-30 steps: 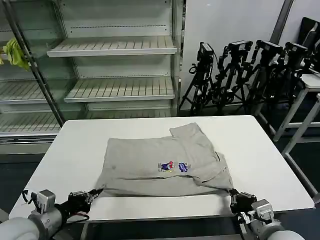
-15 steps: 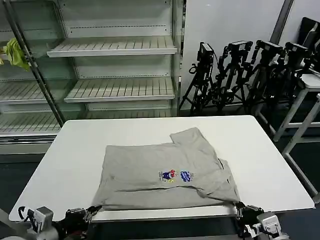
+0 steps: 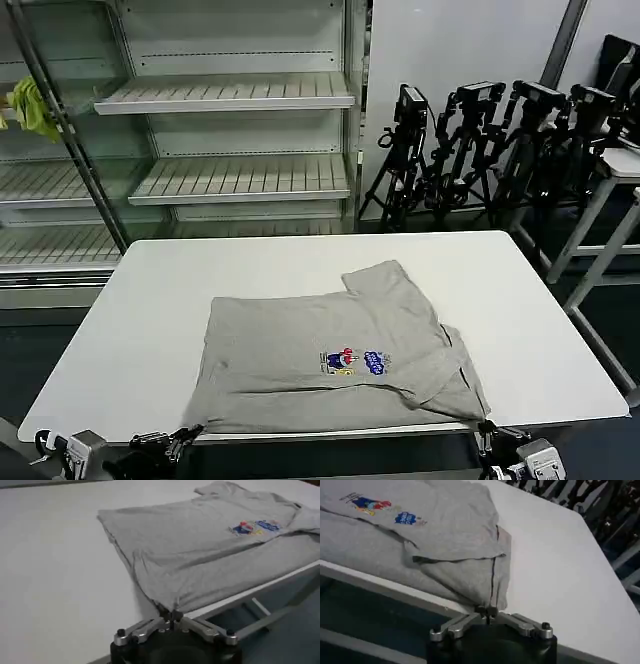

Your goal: Fold and organize the clothes.

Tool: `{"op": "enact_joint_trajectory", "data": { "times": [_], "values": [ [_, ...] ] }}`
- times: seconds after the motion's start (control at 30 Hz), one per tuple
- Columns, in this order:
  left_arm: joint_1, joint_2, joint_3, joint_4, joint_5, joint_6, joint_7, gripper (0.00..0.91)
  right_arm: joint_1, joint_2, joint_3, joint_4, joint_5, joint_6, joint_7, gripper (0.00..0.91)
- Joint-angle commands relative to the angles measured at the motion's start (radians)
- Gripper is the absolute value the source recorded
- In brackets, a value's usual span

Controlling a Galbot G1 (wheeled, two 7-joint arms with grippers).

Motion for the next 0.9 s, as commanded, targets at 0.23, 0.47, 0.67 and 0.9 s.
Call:
{"op": "enact_joint_trajectory", "data": {
  "times": [0.23, 0.47, 0.67, 0.9],
  "values": [
    [0.026, -0.015, -0.027, -0.036, 0.022, -0.002, -0.022, 0.907, -0.017, 0.007, 0.014, 0.027, -0.003, -0.025, 0.019, 0.907],
    [0.036, -0.038, -0.046, -0.07, 0.045, -0.005, -0.036, 0.907, -0.033, 0.019, 0.046, 0.048, -0.005, -0.025, 0.03, 0.907],
    [0.052, -0.063, -0.091, -0.134, 0.048, -0.006, -0.053, 0.907, -0.031, 0.028, 0.095, 0.076, 0.024, -0.025, 0.042, 0.907],
    [-0.004, -0.073, -0.146, -0.18, 0.044, -0.015, -0.057, 0.907, 0.078, 0.055, 0.13, 0.096, 0.027, -0.023, 0.045, 0.907]
  ]
}}
